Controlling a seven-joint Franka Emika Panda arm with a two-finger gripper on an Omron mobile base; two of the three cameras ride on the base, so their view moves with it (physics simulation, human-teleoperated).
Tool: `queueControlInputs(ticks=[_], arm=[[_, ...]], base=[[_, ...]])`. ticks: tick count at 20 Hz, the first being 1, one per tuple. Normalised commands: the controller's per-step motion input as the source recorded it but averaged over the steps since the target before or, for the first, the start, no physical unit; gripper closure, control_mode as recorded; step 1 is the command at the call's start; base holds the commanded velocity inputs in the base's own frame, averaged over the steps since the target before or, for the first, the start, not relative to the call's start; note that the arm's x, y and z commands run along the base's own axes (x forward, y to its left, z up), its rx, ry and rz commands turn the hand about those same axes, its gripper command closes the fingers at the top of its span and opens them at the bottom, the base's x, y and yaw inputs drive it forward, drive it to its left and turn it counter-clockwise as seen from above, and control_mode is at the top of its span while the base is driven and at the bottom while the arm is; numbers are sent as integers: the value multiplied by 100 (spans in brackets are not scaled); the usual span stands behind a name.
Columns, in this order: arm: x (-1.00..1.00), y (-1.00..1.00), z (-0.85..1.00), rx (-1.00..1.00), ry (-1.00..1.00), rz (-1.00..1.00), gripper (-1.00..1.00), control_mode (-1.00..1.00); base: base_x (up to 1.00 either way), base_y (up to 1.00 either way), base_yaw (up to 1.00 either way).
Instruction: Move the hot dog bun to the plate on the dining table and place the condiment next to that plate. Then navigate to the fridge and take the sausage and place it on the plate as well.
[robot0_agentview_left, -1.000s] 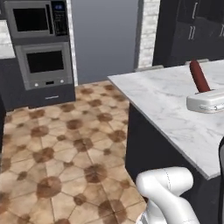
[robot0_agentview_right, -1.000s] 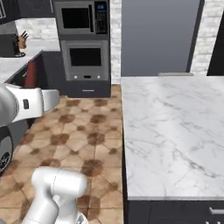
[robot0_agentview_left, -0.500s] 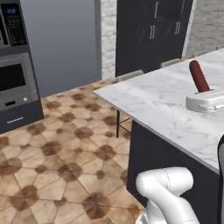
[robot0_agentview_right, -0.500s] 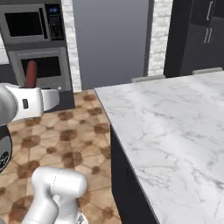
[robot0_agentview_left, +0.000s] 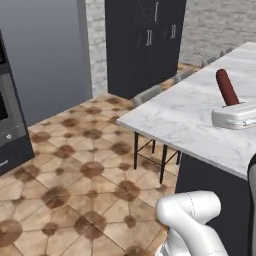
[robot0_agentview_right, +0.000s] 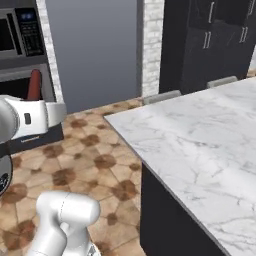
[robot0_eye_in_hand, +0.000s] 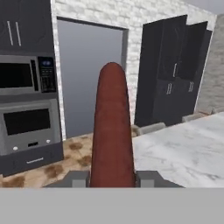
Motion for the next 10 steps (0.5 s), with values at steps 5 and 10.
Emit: queueControlInputs(ticks=[5, 10], arm=[[0, 0, 0, 0, 0, 0, 100, 100], [0, 0, 0, 0, 0, 0, 100, 100]], base=[[28, 75, -52], [20, 85, -46]])
